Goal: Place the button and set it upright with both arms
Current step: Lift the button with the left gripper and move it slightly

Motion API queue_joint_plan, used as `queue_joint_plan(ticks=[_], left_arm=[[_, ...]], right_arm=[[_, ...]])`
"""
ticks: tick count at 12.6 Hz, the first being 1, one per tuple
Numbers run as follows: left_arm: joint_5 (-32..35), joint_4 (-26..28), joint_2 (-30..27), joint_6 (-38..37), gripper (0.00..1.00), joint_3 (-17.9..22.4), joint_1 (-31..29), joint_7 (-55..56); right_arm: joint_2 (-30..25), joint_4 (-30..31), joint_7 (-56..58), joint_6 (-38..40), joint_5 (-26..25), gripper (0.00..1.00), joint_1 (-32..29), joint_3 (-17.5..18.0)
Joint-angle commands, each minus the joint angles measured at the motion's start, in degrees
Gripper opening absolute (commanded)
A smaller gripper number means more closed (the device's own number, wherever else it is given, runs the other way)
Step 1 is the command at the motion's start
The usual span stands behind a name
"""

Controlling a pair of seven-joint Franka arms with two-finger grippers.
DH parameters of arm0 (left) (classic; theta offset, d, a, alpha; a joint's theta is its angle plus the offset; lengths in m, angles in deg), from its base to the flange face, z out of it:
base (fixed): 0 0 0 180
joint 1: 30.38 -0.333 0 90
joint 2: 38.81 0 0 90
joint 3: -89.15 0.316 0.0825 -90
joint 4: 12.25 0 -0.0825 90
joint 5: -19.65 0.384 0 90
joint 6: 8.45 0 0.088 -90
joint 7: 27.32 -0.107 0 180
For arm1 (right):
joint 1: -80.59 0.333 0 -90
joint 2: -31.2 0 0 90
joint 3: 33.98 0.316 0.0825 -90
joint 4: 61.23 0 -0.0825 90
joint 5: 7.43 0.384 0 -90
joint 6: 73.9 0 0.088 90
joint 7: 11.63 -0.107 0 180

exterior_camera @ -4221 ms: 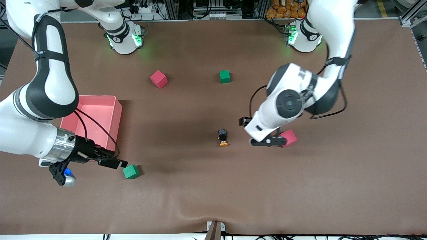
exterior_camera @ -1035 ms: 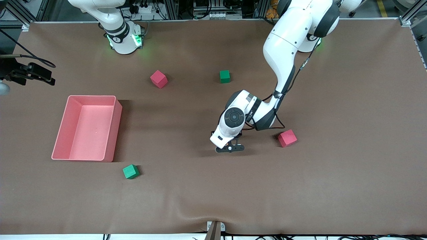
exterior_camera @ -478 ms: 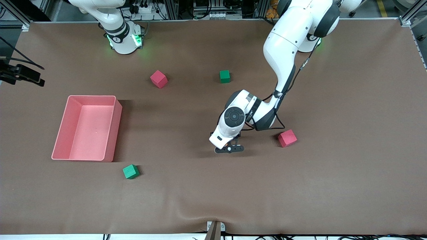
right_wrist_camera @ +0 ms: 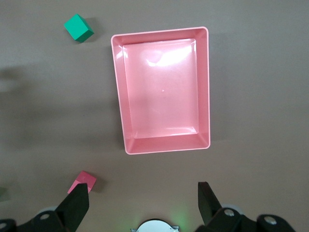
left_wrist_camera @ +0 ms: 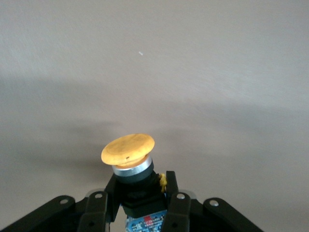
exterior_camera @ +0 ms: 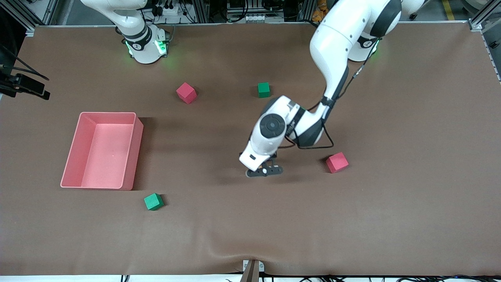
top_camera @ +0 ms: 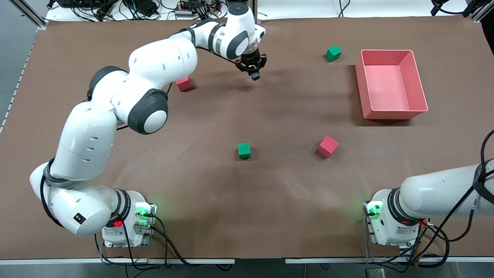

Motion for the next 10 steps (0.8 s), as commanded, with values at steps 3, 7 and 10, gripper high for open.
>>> queue_joint_plan(ticks=[3, 7, 10], left_arm=[[10.23, 0.95, -2.19, -0.45, 0.0, 13.22, 15.7, 13.43], [17.26, 1.22, -1.49, -1.59, 0.04, 21.24, 23.46, 21.32], [27.45, 1.3, -0.79, -5.11, 0.0, 21.16, 25.74, 41.23]], right_arm=[[-0.35, -0.64, 0.14, 1.55, 0.15, 1.0, 0.93, 0.44], [-0.62, -0.47, 0.14, 1.55, 0.15, 1.0, 1.47, 0.44], [-0.53, -0.38, 0.06, 1.29, 0.15, 1.0, 2.61, 0.44]])
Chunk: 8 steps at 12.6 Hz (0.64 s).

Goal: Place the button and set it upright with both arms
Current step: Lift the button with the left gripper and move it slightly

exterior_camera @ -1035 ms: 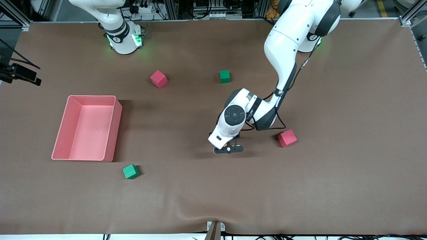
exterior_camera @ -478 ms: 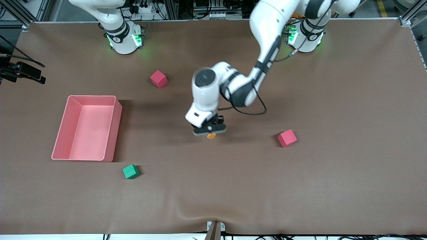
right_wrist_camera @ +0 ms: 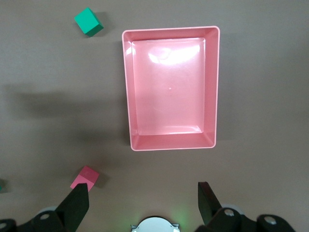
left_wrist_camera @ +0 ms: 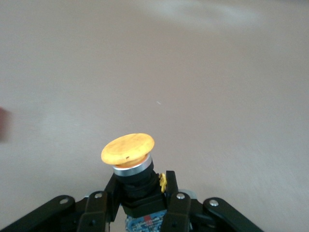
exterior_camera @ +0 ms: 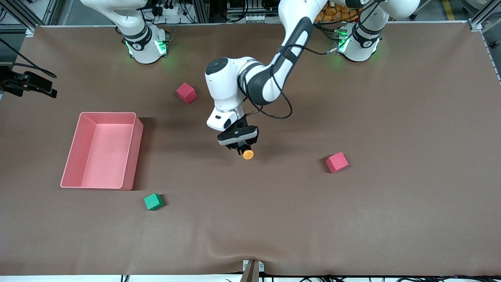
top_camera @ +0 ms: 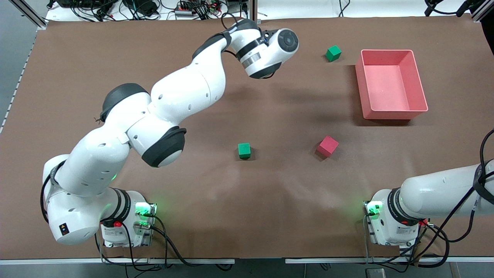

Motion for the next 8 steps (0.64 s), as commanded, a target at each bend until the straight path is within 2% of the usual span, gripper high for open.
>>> queue_joint_plan(ticks=[1, 5, 7, 8], left_arm=[[7.39, 0.95, 0.84, -1.46, 0.0, 1.2, 3.25, 15.43], [21.81, 1.13, 6.1, -4.62, 0.0, 1.11, 6.68, 28.28], [30.15, 1.13, 9.09, -7.69, 0.0, 0.94, 8.35, 30.51], [32.01, 0.96, 10.76, -8.31, 0.0, 0.93, 9.05, 30.51]], right_arm=[[-0.52, -0.36, 0.02, 0.72, 0.04, 1.0, 0.7, -0.37], [-2.02, -0.54, 0.02, 1.25, -0.93, 1.0, 0.7, -0.46], [-2.19, -0.63, 0.02, 1.25, -0.93, 1.0, 0.7, -0.37], [-2.2, -0.8, 0.02, 1.17, -0.93, 1.0, 0.78, -0.46]])
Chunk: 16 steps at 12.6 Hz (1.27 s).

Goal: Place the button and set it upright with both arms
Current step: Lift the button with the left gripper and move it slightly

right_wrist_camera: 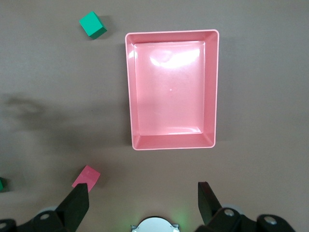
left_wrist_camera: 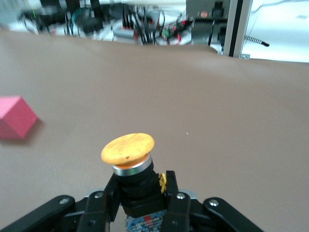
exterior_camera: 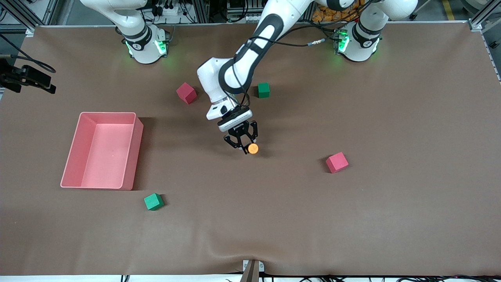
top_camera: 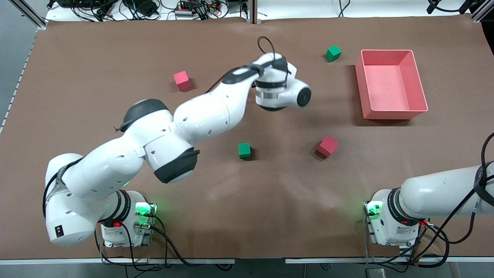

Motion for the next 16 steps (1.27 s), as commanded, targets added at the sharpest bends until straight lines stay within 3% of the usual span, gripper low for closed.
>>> queue_joint_plan(ticks=[1, 11, 16], left_arm=[[4.6, -1.07, 2.92, -2.17, 0.0, 1.12, 1.74, 1.22], [11.98, -1.16, 7.31, -5.6, 0.0, 1.03, 2.71, 6.5], [11.99, -1.16, 8.28, -5.95, 0.0, 0.59, 2.8, 6.67]], right_arm=[[-0.53, -0.57, -0.07, 0.45, -0.86, 1.0, 0.2, -0.32], [-1.85, -0.57, -1.03, -0.78, -0.33, 1.0, -1.12, -0.76], [-2.29, -0.57, -6.39, -0.96, -0.24, 1.0, -0.77, 0.12]])
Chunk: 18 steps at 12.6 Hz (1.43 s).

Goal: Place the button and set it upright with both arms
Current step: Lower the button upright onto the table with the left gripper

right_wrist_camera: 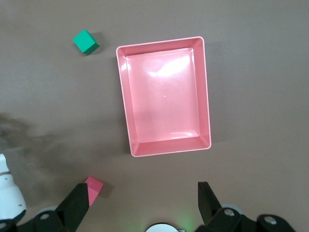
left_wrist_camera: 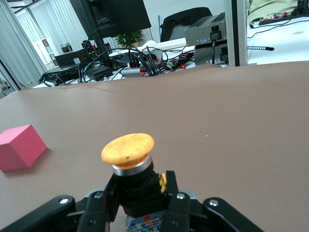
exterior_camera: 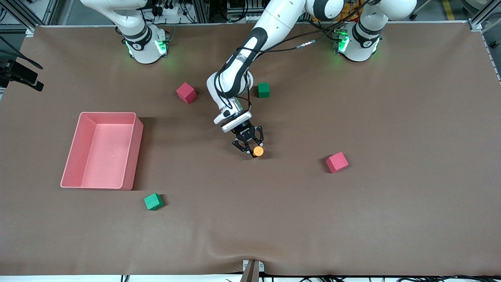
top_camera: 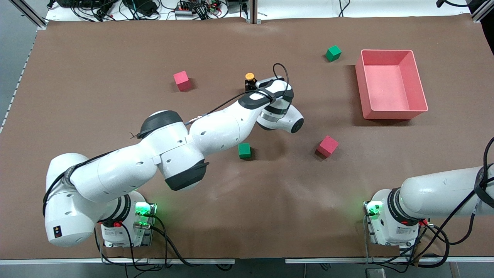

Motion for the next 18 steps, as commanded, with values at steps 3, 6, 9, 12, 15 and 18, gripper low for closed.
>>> queue_joint_plan(ticks=[3, 6, 9, 12, 15, 18], left_arm=[[1.4, -1.14, 1.55, -1.27, 0.0, -0.02, 0.83, 1.2], [1.4, -1.32, 2.96, -1.27, 0.0, -0.02, 0.83, 1.64], [1.49, -1.32, 2.96, -1.27, 0.0, -0.02, 0.83, 1.64], [1.4, -1.32, 2.79, -1.27, 0.02, -0.11, 0.92, 1.73], [1.4, -1.49, 2.44, -1.01, 0.14, -0.11, 0.92, 1.64], [1.31, -1.4, 2.44, -1.01, 0.18, -0.11, 0.92, 1.73]], right_arm=[[-1.03, 0.09, -2.05, 0.64, -0.15, 1.0, 0.13, 1.04], [-0.94, 0.09, -2.22, 0.99, -0.15, 1.0, 1.18, 1.22], [-0.94, 0.09, -2.13, 1.96, -0.33, 1.0, 1.36, 1.3], [-1.03, 0.0, -2.13, 2.22, -0.33, 1.0, 1.36, 1.04], [-1.03, 0.0, -2.22, 2.48, -0.33, 1.0, 1.27, 1.04], [-1.03, -0.09, -2.13, 2.4, -0.33, 1.0, 1.45, 1.48]])
